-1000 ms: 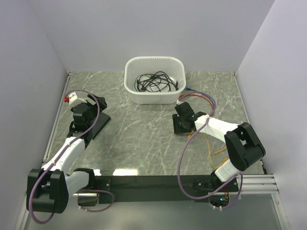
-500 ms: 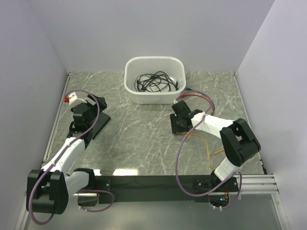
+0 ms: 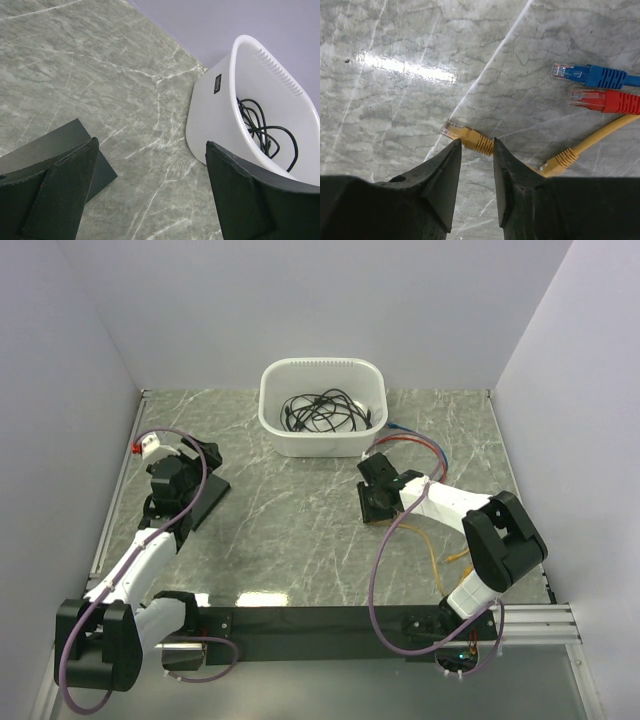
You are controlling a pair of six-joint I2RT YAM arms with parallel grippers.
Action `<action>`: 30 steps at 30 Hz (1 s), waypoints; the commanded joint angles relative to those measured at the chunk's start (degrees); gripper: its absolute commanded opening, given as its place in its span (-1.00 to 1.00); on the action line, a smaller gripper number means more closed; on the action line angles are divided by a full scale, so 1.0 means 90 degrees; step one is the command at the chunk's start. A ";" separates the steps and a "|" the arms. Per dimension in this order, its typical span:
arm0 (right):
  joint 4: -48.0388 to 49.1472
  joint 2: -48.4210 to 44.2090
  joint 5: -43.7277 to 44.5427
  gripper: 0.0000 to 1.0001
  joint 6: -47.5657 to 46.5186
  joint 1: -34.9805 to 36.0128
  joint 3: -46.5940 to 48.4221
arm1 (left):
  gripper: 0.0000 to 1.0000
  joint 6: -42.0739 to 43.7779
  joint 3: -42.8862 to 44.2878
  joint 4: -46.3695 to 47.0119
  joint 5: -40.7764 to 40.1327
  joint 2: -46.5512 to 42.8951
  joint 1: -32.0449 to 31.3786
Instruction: Insert the plug into the switch port
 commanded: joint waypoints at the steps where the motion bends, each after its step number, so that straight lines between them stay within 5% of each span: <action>1: -0.0272 0.0018 -0.0094 -0.20 0.0015 0.0084 0.0056 | 0.87 0.0002 0.0011 0.0039 -0.0003 -0.0198 -0.0024; 8: -0.0448 0.0252 -0.0143 -0.20 -0.0053 0.0278 0.0134 | 0.86 -0.0047 -0.0047 0.0019 0.0026 -0.0208 -0.0033; 17: -0.0526 0.0769 -0.0153 -0.64 -0.0034 0.0786 0.0456 | 0.86 -0.0066 -0.0077 0.0000 0.0007 -0.0208 -0.0043; 30: 0.0790 0.0722 -0.0757 -0.92 -0.0179 0.1724 0.0789 | 0.84 -0.0125 -0.0252 0.0107 0.0192 -0.0218 -0.0150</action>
